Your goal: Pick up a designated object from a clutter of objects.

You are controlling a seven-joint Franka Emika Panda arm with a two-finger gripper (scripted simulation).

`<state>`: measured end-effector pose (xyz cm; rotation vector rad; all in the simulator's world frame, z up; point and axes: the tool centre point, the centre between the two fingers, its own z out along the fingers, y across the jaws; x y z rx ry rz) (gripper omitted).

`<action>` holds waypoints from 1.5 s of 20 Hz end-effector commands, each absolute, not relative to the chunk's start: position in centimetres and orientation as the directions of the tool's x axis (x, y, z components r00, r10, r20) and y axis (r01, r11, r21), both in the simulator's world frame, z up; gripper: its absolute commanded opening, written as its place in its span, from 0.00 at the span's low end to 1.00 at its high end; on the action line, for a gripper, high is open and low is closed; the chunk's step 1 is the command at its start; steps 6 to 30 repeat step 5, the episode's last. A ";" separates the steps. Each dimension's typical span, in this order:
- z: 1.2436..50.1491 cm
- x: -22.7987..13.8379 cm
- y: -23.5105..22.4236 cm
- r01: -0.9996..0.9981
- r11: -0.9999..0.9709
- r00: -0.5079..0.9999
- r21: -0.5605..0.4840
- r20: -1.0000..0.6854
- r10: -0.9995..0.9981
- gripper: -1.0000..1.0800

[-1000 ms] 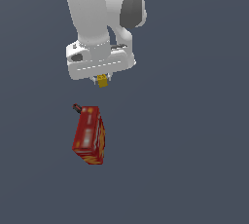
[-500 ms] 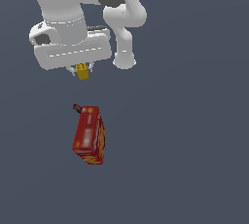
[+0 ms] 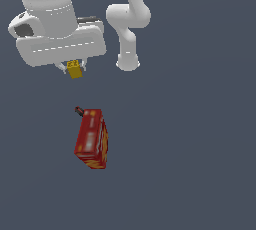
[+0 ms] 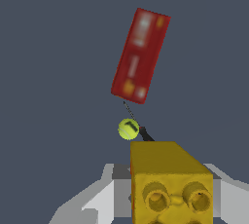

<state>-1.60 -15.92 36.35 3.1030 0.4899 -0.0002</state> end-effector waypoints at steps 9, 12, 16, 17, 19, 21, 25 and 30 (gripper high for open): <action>36.5 -1.5 -16.0 0.309 -0.951 0.951 0.000 0.000 0.309 0.00; 36.5 -1.5 -16.0 0.309 -0.951 0.951 0.000 0.000 0.309 0.00; 36.5 -1.5 -16.0 0.309 -0.951 0.951 0.000 0.000 0.309 0.00; 36.5 -1.5 -16.0 0.309 -0.951 0.951 0.000 0.000 0.309 0.00; 36.5 -1.5 -16.0 0.309 -0.951 0.951 0.000 0.000 0.309 0.00; 36.5 -1.5 -16.0 0.309 -0.951 0.951 0.000 0.000 0.309 0.00; 36.5 -1.5 -16.0 0.309 -0.951 0.951 0.000 0.000 0.309 0.00; 36.5 -1.5 -16.0 0.309 -0.951 0.951 0.000 0.000 0.309 0.00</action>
